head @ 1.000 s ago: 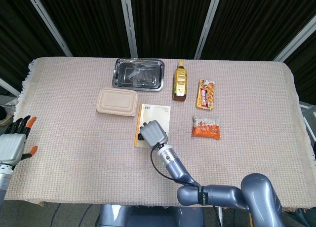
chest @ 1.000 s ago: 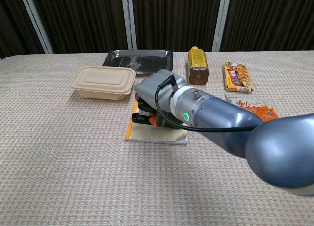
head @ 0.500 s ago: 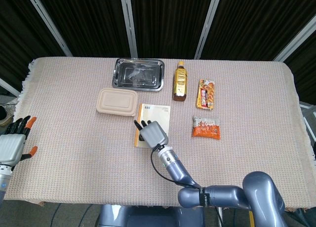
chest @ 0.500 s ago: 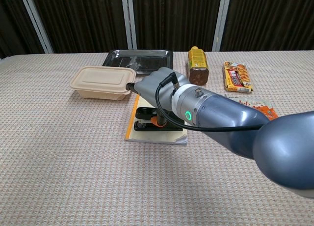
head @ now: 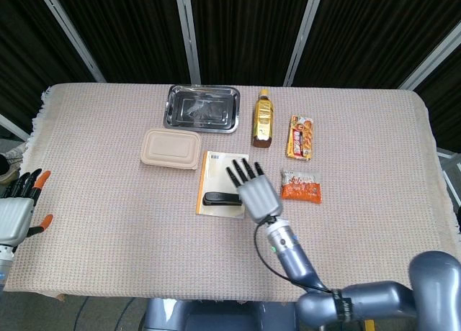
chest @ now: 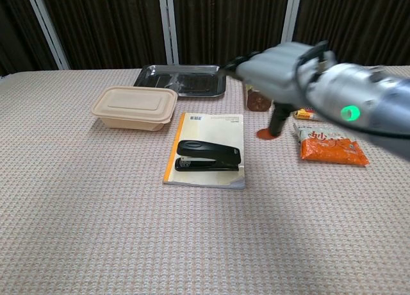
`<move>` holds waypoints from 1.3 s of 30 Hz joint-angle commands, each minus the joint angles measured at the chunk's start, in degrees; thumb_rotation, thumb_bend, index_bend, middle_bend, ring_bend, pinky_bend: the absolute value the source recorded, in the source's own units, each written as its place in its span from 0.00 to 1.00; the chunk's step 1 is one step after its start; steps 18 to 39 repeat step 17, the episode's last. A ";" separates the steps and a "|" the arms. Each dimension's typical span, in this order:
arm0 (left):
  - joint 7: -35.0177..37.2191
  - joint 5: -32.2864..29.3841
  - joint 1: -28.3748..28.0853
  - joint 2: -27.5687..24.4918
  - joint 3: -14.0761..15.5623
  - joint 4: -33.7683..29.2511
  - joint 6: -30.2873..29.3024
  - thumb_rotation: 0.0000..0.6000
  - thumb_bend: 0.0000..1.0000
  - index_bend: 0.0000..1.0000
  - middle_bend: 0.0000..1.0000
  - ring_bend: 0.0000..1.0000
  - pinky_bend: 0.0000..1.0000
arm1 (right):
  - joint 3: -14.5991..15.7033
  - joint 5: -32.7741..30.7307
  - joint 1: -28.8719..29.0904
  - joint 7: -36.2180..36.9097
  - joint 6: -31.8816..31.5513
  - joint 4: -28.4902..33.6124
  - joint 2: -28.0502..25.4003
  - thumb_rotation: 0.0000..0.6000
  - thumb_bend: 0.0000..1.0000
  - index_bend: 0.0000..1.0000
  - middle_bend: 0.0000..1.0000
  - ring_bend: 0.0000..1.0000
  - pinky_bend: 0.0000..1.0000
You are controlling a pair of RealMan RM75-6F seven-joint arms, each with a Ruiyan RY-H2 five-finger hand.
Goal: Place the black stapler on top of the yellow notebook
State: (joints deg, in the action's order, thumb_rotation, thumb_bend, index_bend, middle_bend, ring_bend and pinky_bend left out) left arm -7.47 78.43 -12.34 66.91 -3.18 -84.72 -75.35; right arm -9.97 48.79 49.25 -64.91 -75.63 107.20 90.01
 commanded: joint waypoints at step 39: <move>-4.42 3.45 1.63 2.57 -0.26 -0.42 -6.21 1.00 0.31 0.00 0.00 0.00 0.10 | 12.66 17.61 -33.29 42.39 -22.26 -19.32 -16.13 1.00 0.20 0.00 0.00 0.00 0.00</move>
